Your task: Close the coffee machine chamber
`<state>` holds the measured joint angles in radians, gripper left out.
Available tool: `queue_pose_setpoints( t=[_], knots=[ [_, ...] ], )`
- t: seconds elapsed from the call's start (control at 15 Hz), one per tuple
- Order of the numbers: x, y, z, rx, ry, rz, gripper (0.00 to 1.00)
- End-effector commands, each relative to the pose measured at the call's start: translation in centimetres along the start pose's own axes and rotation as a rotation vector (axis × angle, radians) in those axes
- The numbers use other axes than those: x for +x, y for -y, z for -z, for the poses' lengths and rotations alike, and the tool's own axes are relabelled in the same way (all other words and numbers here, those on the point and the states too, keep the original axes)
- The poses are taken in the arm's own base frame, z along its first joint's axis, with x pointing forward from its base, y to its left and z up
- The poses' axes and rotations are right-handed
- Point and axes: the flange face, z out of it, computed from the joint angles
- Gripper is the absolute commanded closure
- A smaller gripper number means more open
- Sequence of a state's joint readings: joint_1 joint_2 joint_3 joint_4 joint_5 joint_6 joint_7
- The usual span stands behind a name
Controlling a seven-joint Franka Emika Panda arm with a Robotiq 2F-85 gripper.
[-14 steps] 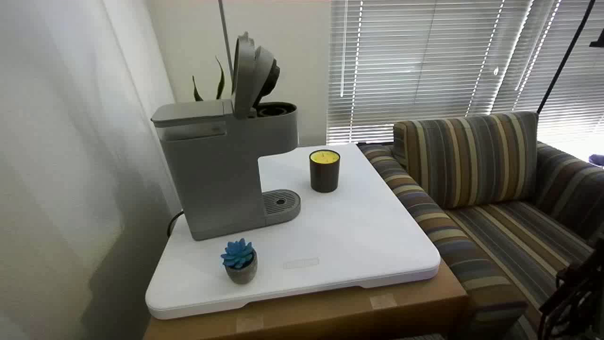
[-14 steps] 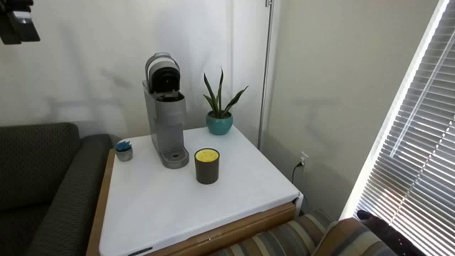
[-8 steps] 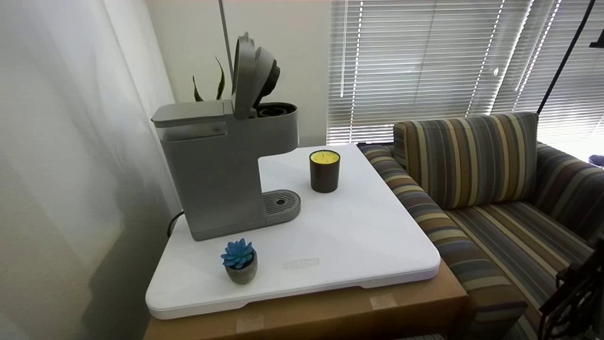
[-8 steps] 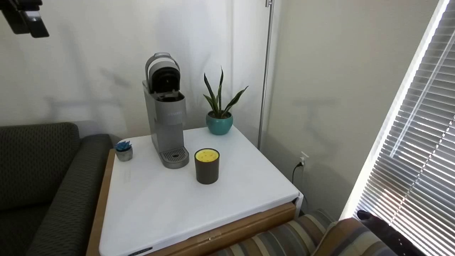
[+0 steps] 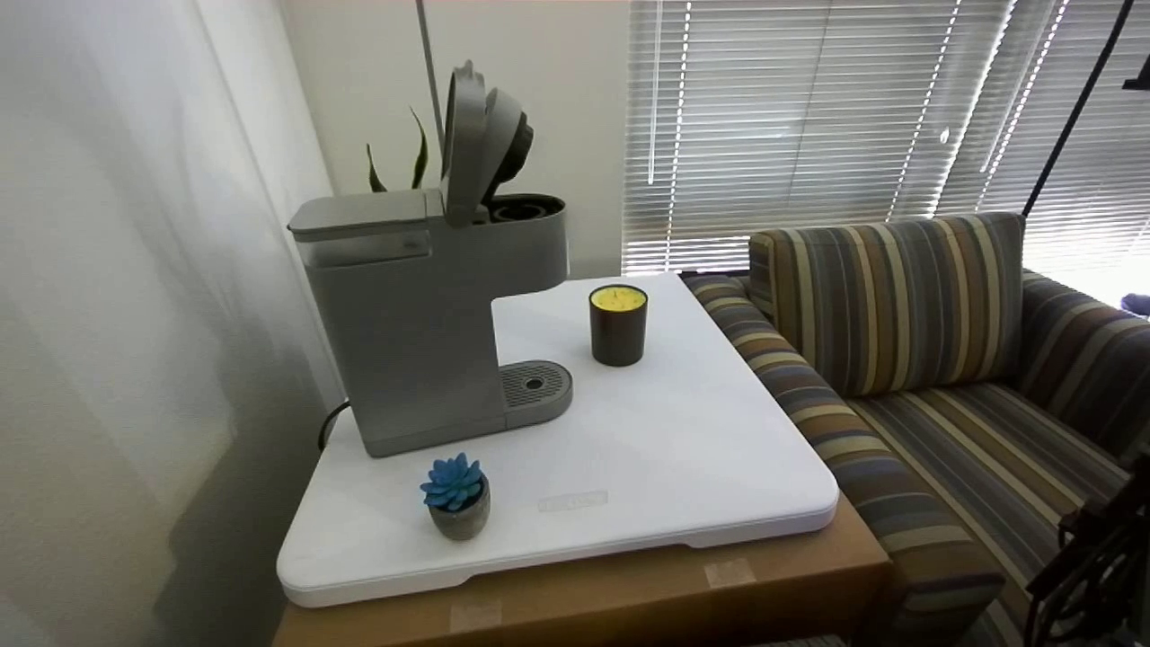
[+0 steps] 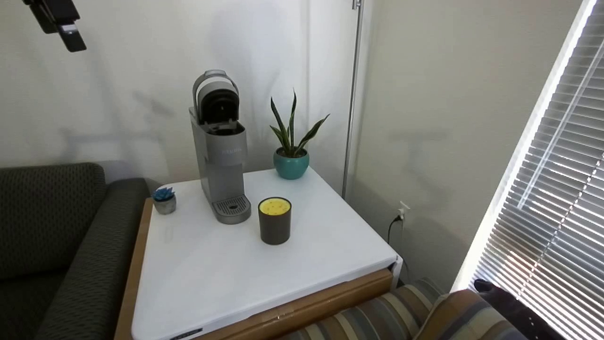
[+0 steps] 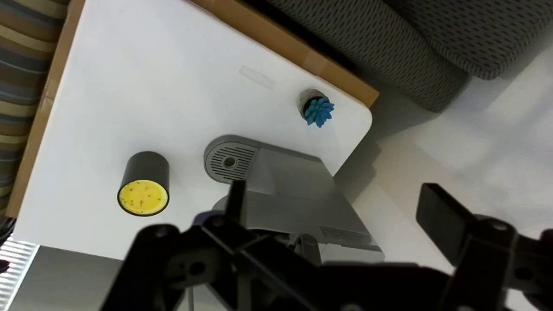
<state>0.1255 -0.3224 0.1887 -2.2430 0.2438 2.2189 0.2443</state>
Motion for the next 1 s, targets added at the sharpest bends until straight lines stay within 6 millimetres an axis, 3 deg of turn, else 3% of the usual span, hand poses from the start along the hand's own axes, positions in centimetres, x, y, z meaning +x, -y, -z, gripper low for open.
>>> queue_pose_setpoints(
  t=[0.0,0.27,0.53,0.67,0.73,0.93],
  knots=[
    [0.7,0.5,0.4,0.048,-0.105,-0.011,0.00],
    [4.6,0.9,0.3,0.151,-0.280,-0.027,0.00],
    [7.3,0.9,-1.5,0.233,-0.356,-0.046,0.00],
    [8.1,0.9,-2.5,0.296,-0.362,-0.071,0.00],
    [6.7,0.9,-1.6,0.250,-0.350,-0.069,0.00],
    [7.6,1.0,-2.5,0.279,-0.350,-0.074,0.00]
  ],
)
